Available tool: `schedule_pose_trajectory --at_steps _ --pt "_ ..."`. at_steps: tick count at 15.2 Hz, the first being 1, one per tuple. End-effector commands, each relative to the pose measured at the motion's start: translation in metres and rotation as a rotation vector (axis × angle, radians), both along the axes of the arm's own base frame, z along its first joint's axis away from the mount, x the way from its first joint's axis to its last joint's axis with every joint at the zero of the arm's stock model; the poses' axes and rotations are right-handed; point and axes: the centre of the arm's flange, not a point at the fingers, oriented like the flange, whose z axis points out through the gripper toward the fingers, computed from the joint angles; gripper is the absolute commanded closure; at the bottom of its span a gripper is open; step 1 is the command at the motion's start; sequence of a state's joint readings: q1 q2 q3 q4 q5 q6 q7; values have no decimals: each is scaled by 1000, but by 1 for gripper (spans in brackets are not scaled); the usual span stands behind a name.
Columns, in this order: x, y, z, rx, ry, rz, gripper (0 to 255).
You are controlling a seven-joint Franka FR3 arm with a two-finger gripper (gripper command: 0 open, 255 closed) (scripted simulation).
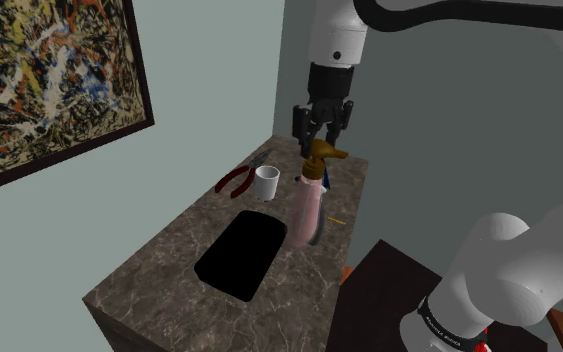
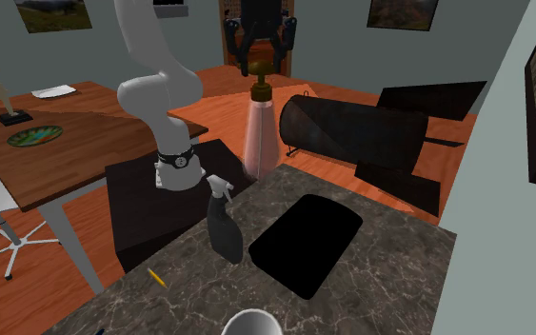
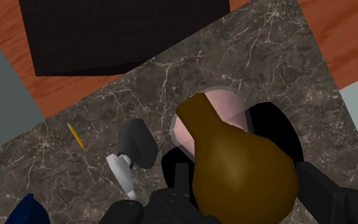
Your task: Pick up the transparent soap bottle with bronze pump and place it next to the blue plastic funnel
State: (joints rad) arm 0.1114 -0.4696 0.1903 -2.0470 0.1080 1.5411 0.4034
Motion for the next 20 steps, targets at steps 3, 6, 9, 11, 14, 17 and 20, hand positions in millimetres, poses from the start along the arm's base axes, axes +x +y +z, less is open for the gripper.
schedule_pose_trajectory --at_steps 3,6,9,11,14,17,20 --pt "0 0 21 0 0 0 255" --pt "0 0 37 0 0 0 255" --pt "0 0 53 0 0 0 255" --pt "0 0 63 0 0 0 255" --pt "0 0 79 0 0 0 255" --pt "0 0 95 0 0 0 255" --pt "0 0 111 0 0 0 255"
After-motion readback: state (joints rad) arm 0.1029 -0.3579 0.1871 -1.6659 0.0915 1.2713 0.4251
